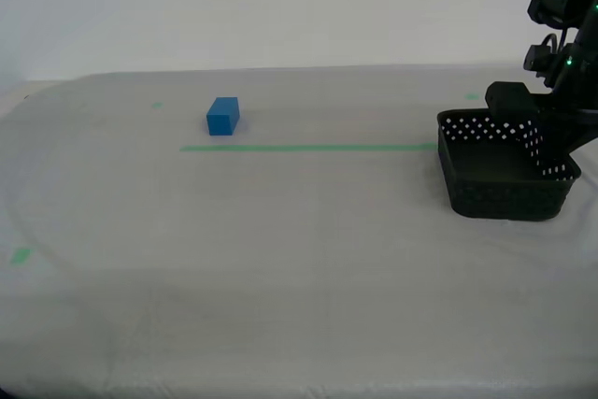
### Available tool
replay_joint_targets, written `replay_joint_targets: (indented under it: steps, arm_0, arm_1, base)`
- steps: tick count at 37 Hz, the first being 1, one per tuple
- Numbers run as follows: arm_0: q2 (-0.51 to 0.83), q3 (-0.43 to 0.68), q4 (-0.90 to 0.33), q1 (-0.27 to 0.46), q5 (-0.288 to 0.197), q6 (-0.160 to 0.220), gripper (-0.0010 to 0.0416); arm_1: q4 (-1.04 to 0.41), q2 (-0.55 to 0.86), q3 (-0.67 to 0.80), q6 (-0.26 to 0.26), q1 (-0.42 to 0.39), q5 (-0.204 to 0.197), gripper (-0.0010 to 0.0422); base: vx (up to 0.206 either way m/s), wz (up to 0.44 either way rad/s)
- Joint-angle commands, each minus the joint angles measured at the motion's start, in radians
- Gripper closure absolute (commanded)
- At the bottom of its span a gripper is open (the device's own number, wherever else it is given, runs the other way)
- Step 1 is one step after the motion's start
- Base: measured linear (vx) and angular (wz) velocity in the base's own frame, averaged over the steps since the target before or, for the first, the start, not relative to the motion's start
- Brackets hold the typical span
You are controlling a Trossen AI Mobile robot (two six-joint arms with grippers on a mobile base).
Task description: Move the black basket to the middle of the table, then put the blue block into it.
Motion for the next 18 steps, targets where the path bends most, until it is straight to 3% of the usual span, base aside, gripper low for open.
replay_joint_targets:
  steps: [1,18]
  arm_0:
    - [-0.001,0.018,-0.020,0.000,-0.003,-0.006,0.0407]
    - [-0.103,0.093,-0.084,0.001,-0.068,-0.018,0.0407]
  arm_1:
    - [0.005,0.000,0.000,0.002,0.000,-0.001,0.0412]
    - [0.005,0.000,0.000,0.002,0.000,-0.001,0.0412]
  base:
    - [0.000,0.000]
    - [0.000,0.000]
